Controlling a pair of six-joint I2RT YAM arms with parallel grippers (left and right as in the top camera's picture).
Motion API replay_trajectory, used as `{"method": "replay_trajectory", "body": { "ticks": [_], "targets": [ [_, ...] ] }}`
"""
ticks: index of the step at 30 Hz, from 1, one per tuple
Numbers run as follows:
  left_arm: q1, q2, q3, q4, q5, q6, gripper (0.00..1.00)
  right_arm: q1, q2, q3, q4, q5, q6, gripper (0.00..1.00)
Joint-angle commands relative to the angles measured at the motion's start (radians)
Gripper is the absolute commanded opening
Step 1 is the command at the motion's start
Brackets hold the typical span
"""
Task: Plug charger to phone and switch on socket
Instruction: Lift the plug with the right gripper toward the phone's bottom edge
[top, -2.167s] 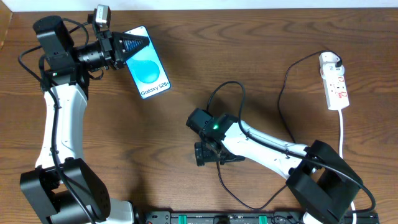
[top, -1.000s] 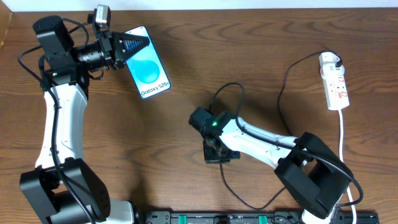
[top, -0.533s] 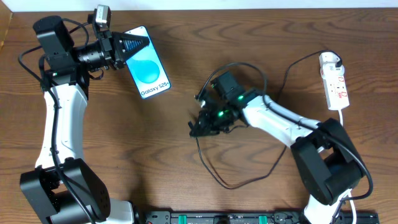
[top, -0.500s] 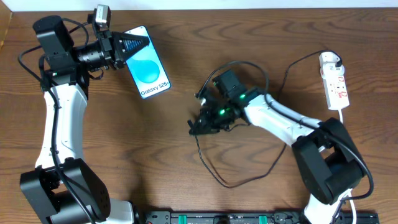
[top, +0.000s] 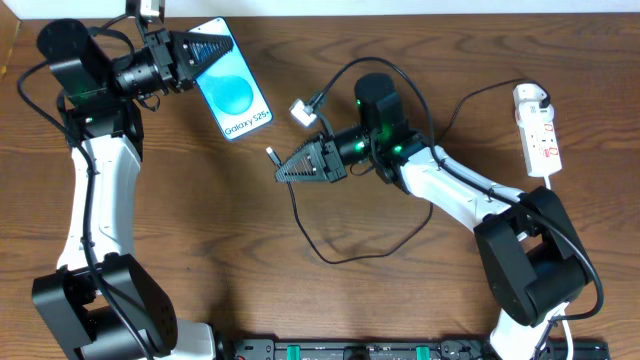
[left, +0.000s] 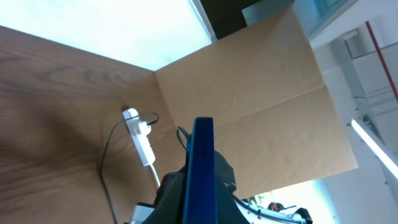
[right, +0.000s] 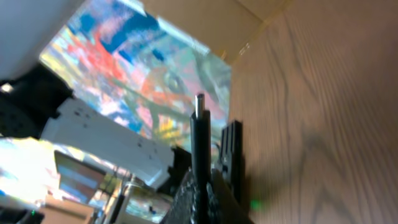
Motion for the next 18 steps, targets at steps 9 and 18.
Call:
{"method": "replay_trajectory", "body": {
  "ticks": [9, 18],
  "targets": [
    [0.001, -0.010, 0.017, 0.039, -0.074, -0.103, 0.07, 0.000, -0.014, 0.006, 0.327, -0.042, 0.356, 0.01],
    [0.001, -0.010, 0.017, 0.170, -0.089, -0.167, 0.07, 0.000, -0.014, 0.006, 0.490, -0.033, 0.506, 0.01]
  ]
}}
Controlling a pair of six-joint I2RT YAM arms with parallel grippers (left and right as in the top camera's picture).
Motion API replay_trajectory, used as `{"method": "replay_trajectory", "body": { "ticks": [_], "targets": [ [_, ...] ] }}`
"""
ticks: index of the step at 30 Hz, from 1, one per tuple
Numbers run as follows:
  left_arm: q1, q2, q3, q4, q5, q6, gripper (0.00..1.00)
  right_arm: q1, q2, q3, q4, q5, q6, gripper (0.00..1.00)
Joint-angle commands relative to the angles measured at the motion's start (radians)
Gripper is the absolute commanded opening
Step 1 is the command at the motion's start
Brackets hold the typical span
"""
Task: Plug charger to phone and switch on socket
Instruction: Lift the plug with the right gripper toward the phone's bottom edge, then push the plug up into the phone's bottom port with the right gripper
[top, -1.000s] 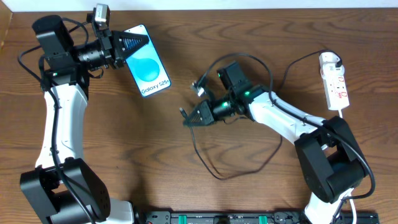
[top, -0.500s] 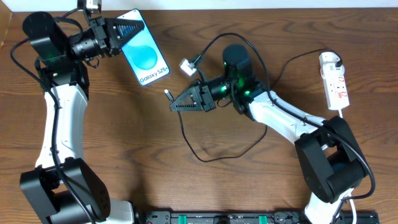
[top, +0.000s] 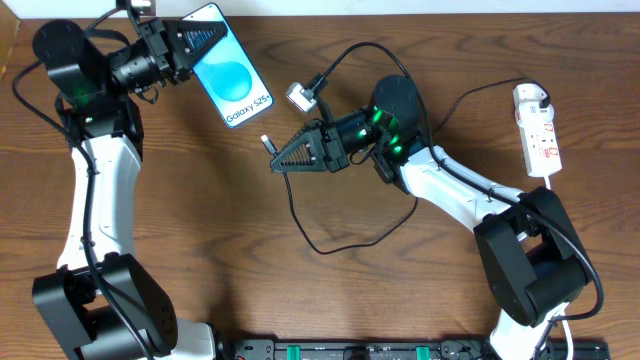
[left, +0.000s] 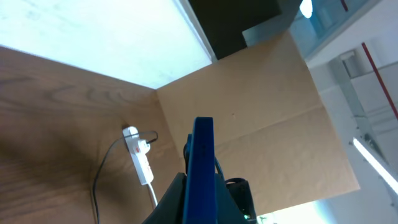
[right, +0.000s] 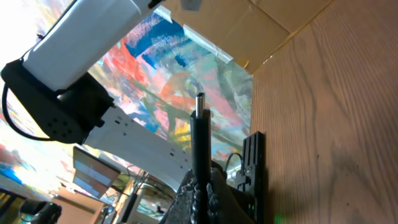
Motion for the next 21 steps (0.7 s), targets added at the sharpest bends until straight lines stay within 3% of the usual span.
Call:
{"method": "replay_trajectory", "body": {
  "ticks": [1, 21],
  "targets": [
    [0.001, -0.010, 0.017, 0.071, -0.009, -0.068, 0.07, 0.000, -0.013, 0.007, 0.057, 0.005, 0.097, 0.01],
    [-0.004, -0.010, 0.017, 0.105, 0.007, -0.121, 0.07, 0.000, -0.013, 0.007, 0.213, 0.080, 0.194, 0.01]
  ]
}}
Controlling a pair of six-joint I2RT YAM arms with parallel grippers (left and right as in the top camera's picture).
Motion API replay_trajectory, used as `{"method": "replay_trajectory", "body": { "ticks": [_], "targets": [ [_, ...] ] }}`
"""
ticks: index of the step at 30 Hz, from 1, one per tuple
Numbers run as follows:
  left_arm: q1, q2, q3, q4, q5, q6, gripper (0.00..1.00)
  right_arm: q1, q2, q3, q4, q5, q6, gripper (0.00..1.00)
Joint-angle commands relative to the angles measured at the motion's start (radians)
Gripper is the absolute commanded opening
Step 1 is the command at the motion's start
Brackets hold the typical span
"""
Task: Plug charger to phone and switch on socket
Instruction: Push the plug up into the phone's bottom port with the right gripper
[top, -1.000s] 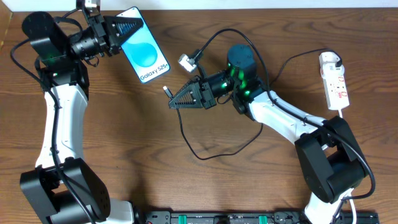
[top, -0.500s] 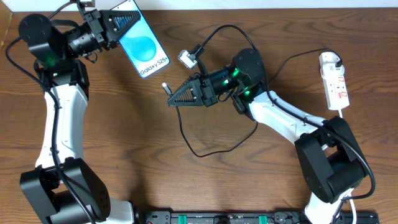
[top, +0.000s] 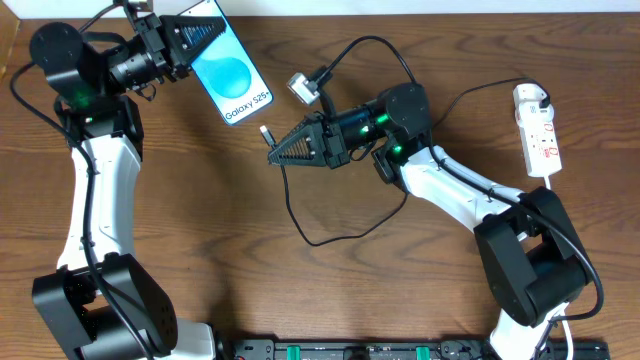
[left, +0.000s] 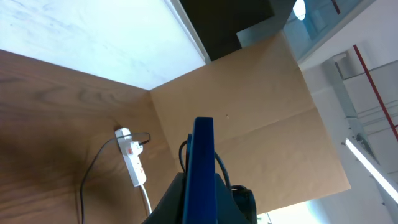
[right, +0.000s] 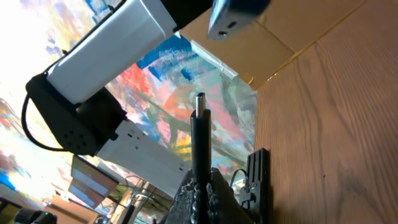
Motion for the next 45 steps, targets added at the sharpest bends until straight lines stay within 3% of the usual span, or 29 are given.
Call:
{"method": "replay_trajectory", "body": {
  "ticks": [1, 45],
  "targets": [
    [-0.007, -0.010, 0.017, 0.012, 0.006, -0.016, 0.07, 0.000, -0.013, 0.007, 0.005, 0.030, 0.024, 0.01],
    [-0.042, -0.010, 0.017, 0.011, 0.012, -0.039, 0.07, -0.020, -0.013, 0.007, 0.076, 0.031, 0.069, 0.01]
  ]
}}
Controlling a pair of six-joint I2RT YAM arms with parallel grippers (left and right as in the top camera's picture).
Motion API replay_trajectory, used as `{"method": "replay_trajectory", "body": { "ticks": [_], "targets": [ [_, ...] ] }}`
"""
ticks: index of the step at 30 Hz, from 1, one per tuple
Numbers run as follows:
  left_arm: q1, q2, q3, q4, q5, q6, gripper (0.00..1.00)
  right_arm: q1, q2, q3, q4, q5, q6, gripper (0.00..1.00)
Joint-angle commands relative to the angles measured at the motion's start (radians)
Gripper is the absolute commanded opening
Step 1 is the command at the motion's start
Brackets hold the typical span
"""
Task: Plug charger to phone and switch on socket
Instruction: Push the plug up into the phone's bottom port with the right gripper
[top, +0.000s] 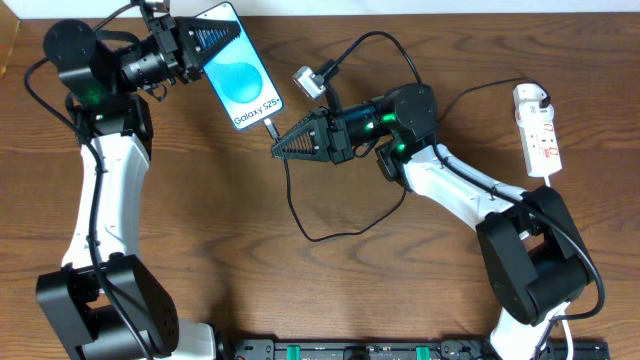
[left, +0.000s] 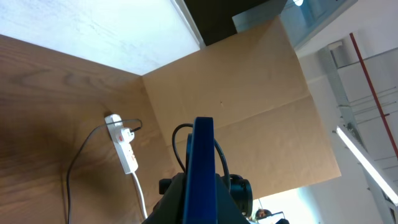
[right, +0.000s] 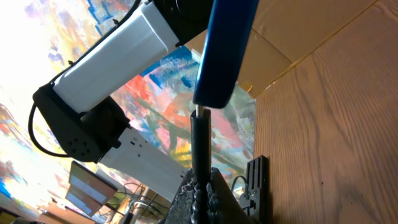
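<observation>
A blue phone (top: 243, 83) with a "Galaxy S25+" screen is held off the table, with my left gripper (top: 205, 48) shut on its upper end. In the left wrist view the phone (left: 203, 155) shows edge-on. My right gripper (top: 288, 146) is shut on the black charger plug (right: 199, 144), whose metal tip (top: 270, 125) touches the phone's bottom edge (right: 210, 96). The black cable (top: 310, 225) loops over the table. The white socket strip (top: 538, 130) lies at the far right, also seen small in the left wrist view (left: 121, 149).
A white adapter block (top: 306, 82) on the cable hangs above the right gripper. The wooden table (top: 200, 250) carries the cable loop in its middle. Cardboard walls (left: 236, 81) stand behind the table. A black rail (top: 380, 350) runs along the front edge.
The phone has moved right and down toward the plug. The right gripper has risen slightly, and the plug tip now meets the phone's bottom edge, where a gap showed before.
The left gripper held the phone at the far left and the right gripper held the plug low near the table's middle. At each later moment the plug stood higher and closer to the phone. Now tip and phone edge touch.
</observation>
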Motion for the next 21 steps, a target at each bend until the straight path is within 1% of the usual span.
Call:
{"method": "replay_trajectory", "body": {
  "ticks": [1, 6, 16, 21],
  "targets": [
    [0.001, -0.010, 0.017, 0.011, -0.013, -0.017, 0.07, -0.002, -0.013, 0.007, 0.006, 0.015, 0.009, 0.01],
    [-0.014, -0.010, 0.017, 0.011, -0.008, 0.006, 0.07, -0.002, -0.013, 0.007, 0.007, 0.015, 0.013, 0.01],
    [-0.041, -0.010, 0.017, 0.011, -0.004, 0.014, 0.08, -0.002, -0.013, 0.007, 0.007, 0.014, 0.016, 0.01],
    [-0.041, -0.010, 0.017, 0.012, 0.027, 0.029, 0.07, -0.004, -0.013, 0.007, 0.007, 0.014, 0.017, 0.01]
  ]
}}
